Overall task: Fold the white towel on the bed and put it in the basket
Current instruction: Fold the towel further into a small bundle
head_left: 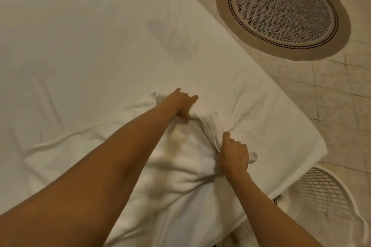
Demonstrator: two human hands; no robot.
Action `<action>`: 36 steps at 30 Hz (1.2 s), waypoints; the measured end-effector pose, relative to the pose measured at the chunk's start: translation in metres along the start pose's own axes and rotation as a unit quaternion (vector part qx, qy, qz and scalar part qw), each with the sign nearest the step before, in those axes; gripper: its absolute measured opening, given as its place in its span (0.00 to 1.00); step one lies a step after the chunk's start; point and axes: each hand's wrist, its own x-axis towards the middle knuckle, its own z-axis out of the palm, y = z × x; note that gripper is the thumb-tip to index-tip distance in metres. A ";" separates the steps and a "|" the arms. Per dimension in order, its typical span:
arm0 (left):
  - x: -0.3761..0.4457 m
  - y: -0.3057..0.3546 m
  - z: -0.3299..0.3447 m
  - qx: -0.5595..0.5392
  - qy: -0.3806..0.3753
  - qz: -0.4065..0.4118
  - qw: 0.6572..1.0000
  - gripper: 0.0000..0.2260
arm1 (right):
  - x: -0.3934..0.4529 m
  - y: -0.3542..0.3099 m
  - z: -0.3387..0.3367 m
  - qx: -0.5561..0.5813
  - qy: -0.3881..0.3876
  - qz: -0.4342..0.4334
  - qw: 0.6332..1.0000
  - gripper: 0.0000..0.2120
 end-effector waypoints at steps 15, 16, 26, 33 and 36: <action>-0.163 -0.078 0.053 0.053 0.191 0.027 0.980 0.19 | -0.118 -0.153 -0.030 0.112 -0.059 0.004 0.992 0.28; -0.173 -0.083 0.063 0.039 0.200 0.022 0.979 0.19 | -0.126 -0.164 -0.028 0.123 -0.077 0.006 0.989 0.30; -0.250 -0.144 0.131 -0.030 0.210 -0.021 0.977 0.24 | -0.184 -0.252 -0.021 0.171 -0.088 -0.026 0.981 0.31; -0.295 -0.187 0.171 -0.007 0.246 -0.012 0.969 0.25 | -0.222 -0.318 -0.003 0.149 -0.115 -0.050 0.981 0.37; -0.316 -0.202 0.188 0.037 0.248 -0.015 0.968 0.30 | -0.237 -0.340 -0.005 0.202 -0.135 -0.043 0.969 0.36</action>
